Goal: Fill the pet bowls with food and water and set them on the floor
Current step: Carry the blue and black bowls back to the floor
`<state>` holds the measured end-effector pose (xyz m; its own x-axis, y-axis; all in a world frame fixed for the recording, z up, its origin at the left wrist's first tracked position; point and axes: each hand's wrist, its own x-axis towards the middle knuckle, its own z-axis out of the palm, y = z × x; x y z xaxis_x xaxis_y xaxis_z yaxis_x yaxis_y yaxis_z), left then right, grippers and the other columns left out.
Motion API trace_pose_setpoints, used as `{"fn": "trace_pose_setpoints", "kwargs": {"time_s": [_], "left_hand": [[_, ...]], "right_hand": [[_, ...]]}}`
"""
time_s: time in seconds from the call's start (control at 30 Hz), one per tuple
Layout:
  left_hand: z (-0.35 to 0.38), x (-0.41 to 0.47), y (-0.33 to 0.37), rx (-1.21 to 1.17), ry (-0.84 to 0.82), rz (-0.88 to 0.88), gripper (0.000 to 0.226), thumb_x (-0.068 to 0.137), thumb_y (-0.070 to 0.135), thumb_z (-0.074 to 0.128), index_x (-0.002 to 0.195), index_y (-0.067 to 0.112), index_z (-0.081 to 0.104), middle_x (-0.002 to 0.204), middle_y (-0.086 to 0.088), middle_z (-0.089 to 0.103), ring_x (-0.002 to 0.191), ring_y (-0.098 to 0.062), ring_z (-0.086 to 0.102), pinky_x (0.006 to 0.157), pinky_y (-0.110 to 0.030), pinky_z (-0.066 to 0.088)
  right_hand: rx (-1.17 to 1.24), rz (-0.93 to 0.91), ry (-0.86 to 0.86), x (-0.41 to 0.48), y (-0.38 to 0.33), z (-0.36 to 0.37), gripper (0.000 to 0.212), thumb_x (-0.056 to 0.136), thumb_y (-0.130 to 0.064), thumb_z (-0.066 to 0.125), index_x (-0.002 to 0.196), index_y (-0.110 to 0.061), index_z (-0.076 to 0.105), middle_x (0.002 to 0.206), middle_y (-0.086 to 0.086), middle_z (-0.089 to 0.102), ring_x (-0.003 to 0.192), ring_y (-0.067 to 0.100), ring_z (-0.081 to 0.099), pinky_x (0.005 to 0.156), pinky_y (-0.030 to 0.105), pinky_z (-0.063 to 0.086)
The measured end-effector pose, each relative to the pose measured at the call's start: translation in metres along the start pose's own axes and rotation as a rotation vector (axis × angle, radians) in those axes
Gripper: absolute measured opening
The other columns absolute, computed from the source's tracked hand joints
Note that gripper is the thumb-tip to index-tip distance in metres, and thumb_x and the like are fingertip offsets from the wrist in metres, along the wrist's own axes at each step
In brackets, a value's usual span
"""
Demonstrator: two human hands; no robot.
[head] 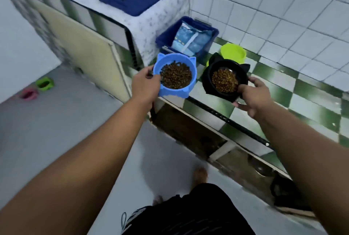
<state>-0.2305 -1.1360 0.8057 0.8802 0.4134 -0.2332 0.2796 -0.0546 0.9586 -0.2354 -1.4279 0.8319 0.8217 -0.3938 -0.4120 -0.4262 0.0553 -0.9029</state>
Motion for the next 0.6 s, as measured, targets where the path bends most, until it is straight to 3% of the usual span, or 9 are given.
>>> {"fn": "trace_pose_setpoints", "kwargs": {"time_s": [0.1,0.2,0.3,0.4,0.5,0.6], "left_hand": [[-0.07,-0.001,-0.016,-0.07,0.129,-0.047,0.032,0.08,0.019,0.062,0.105,0.035,0.072,0.086,-0.009,0.072,0.08,-0.029,0.074,0.075,-0.058,0.063],[-0.134,-0.001,-0.038,-0.127,0.262,-0.106,0.039,0.088,0.011,0.061,0.122,0.027,0.07,0.086,-0.006,0.07,0.073,-0.022,0.07,0.064,-0.043,0.065],[-0.189,-0.001,-0.058,-0.203,0.374,-0.147,0.031,0.095,0.004,0.058,0.116,0.027,0.064,0.081,-0.003,0.065,0.064,-0.015,0.066,0.049,-0.029,0.059],[-0.242,0.01,-0.084,-0.253,0.5,-0.204,0.026,0.097,0.003,0.057,0.109,0.026,0.059,0.085,-0.006,0.064,0.063,-0.016,0.064,0.057,-0.035,0.059],[-0.291,0.03,-0.106,-0.292,0.626,-0.271,0.028,0.097,0.003,0.058,0.115,0.024,0.06,0.088,-0.007,0.066,0.066,-0.018,0.065,0.064,-0.041,0.061],[-0.339,0.059,-0.121,-0.292,0.724,-0.292,0.029,0.097,0.002,0.056,0.117,0.022,0.061,0.08,-0.004,0.065,0.062,-0.017,0.064,0.061,-0.04,0.061]], "right_hand": [[-0.019,0.011,-0.143,-0.023,0.01,0.062,0.052,0.088,0.001,0.057,0.129,-0.031,0.055,0.114,0.011,0.067,0.083,0.019,0.062,0.065,0.037,0.06],[-0.074,0.012,-0.298,-0.045,0.022,0.129,0.055,0.087,0.005,0.057,0.129,-0.03,0.055,0.111,0.016,0.066,0.082,0.023,0.065,0.066,0.041,0.059],[-0.157,0.038,-0.431,-0.059,0.031,0.196,0.053,0.09,0.004,0.058,0.132,-0.03,0.054,0.119,0.012,0.063,0.099,0.025,0.066,0.063,0.037,0.06],[-0.234,0.031,-0.554,-0.068,0.038,0.264,0.049,0.092,0.002,0.058,0.132,-0.027,0.054,0.127,0.01,0.06,0.103,0.025,0.064,0.072,0.042,0.06],[-0.294,0.04,-0.642,-0.074,0.043,0.337,0.054,0.095,0.0,0.057,0.139,-0.03,0.047,0.128,0.011,0.056,0.104,0.027,0.063,0.077,0.045,0.061],[-0.362,0.052,-0.717,-0.074,0.045,0.42,0.056,0.095,0.002,0.055,0.137,-0.033,0.048,0.129,0.01,0.054,0.103,0.024,0.061,0.066,0.039,0.06]]}}
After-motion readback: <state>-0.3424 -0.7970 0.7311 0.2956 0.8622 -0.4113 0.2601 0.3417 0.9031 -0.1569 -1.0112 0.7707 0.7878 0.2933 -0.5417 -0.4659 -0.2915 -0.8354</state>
